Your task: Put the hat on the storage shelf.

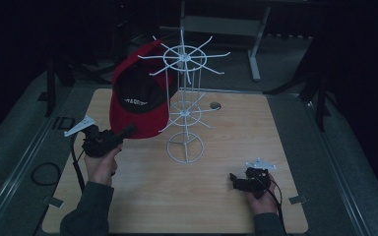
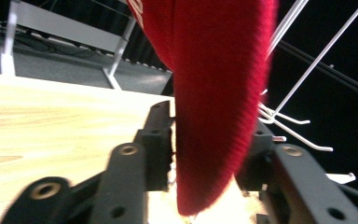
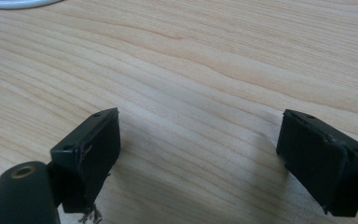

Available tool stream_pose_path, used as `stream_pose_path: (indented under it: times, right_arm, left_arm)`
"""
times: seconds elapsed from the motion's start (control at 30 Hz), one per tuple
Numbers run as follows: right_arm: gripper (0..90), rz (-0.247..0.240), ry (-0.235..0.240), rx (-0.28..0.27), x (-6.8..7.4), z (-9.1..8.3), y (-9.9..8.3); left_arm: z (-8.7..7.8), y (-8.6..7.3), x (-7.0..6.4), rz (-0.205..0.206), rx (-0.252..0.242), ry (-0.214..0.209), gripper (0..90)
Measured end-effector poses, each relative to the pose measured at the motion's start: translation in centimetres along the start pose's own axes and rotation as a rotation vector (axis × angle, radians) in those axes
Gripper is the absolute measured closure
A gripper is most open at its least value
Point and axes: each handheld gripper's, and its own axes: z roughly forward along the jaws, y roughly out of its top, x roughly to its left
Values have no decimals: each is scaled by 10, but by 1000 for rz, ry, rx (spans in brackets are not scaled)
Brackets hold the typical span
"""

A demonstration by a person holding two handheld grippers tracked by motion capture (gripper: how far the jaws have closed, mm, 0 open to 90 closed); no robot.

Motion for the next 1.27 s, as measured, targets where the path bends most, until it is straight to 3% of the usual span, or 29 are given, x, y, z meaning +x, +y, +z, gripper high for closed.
stream_pose_path:
  times: [0.27,0.5,0.67,1.27]
  right_arm:
    - [133,-2,-1,-1,0,0,0]
    - [133,-3,-1,-1,0,0,0]
    - [133,0,-1,0,0,0,0]
    - [133,0,0,0,0,0,0]
  left_arm:
    - [-3,4,-1,24,3,60,409]
    - [-6,4,1,23,-3,99,330]
    - [-10,5,2,24,-12,98,283]
    - [-20,11,1,50,-10,125,265]
